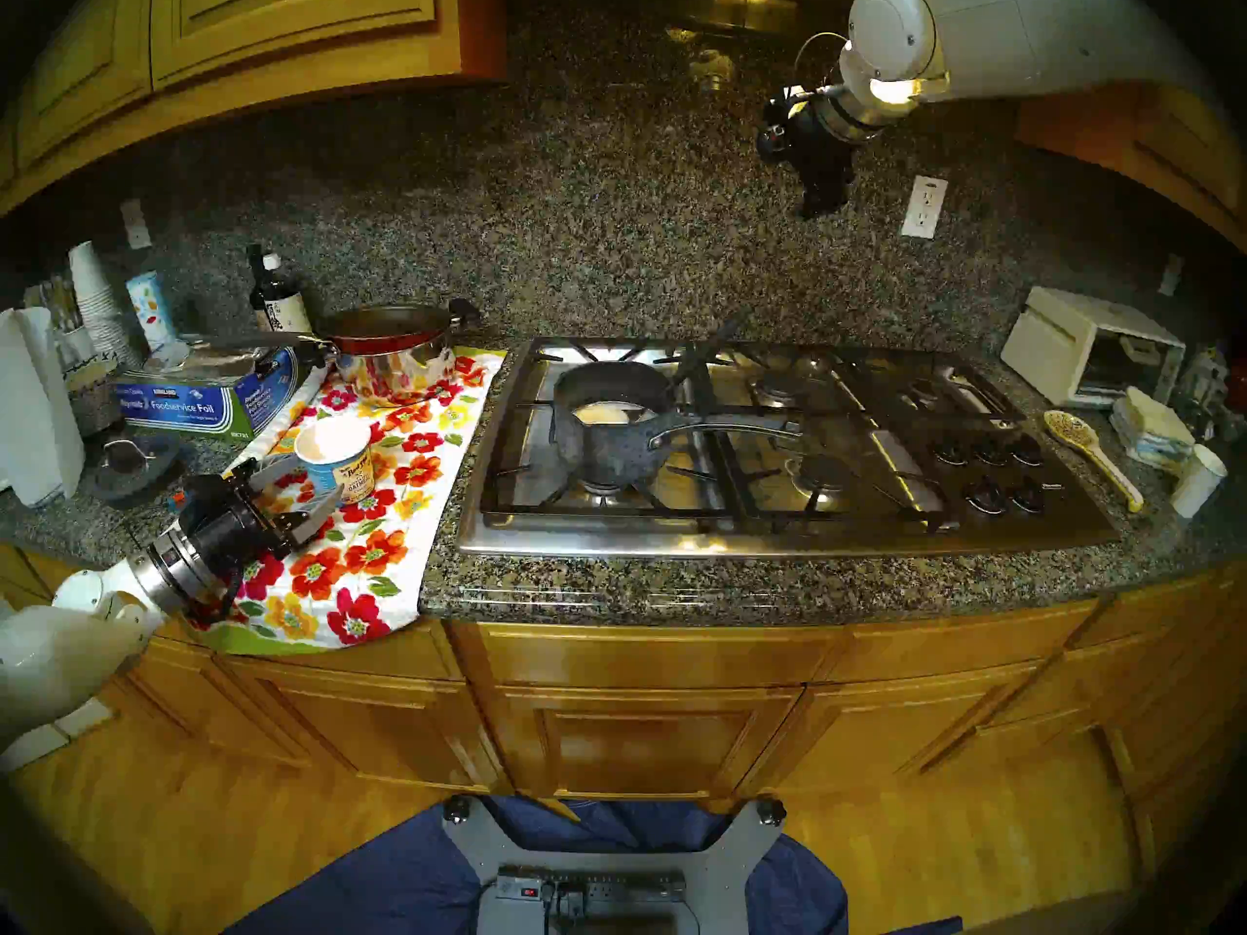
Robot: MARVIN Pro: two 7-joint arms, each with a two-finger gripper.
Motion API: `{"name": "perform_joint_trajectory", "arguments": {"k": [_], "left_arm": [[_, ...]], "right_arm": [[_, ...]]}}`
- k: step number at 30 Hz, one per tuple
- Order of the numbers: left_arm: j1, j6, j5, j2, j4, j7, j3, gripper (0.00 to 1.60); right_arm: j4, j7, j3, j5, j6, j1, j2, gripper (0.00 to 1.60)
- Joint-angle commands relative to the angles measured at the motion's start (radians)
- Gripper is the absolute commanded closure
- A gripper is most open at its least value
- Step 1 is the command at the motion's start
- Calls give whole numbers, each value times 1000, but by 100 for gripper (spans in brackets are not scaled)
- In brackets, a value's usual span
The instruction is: Pour oats into pot and stir with a spoon
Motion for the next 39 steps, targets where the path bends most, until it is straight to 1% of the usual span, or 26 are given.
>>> {"name": "perform_joint_trajectory", "arguments": {"k": [1, 12, 29, 39], "left_arm": [[-51, 3, 6, -10, 11, -4, -20, 0], [-73, 4, 37, -35, 48, -11, -17, 0], [-150, 50, 91, -98, 85, -15, -11, 0], [-157, 62, 112, -113, 87, -24, -9, 0]], "right_arm": [[31, -11, 2, 1, 6, 37, 2, 0], [31, -10, 3, 0, 6, 37, 3, 0], [31, -10, 5, -2, 7, 37, 4, 0], [31, -10, 5, -3, 8, 37, 4, 0]]}}
